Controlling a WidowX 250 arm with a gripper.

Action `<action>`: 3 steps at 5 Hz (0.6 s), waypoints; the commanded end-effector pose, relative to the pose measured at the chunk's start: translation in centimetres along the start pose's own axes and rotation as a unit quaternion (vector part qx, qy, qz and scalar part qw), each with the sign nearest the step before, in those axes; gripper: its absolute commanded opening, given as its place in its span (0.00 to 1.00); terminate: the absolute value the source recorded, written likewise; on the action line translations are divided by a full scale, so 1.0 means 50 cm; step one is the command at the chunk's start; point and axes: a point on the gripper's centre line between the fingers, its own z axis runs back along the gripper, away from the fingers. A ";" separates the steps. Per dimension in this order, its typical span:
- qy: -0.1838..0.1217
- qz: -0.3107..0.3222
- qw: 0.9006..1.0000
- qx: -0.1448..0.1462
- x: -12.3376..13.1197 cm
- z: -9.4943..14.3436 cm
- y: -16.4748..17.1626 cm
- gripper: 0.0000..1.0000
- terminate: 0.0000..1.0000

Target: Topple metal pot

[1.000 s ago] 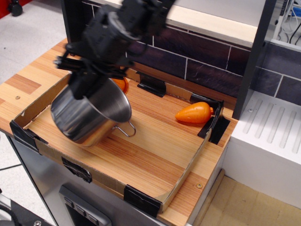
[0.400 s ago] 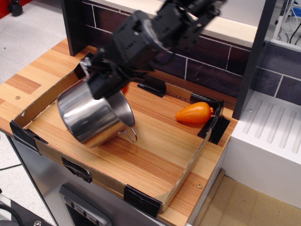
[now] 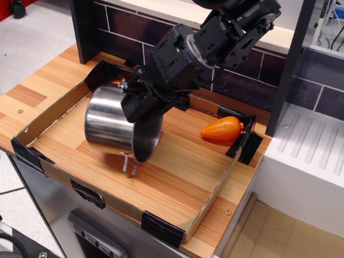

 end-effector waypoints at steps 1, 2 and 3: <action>0.052 -0.007 0.994 -0.101 0.018 0.051 -0.007 1.00 0.00; 0.089 -0.025 0.989 -0.112 0.023 0.068 0.015 1.00 0.00; 0.137 -0.061 0.977 -0.151 0.040 0.083 0.040 1.00 0.00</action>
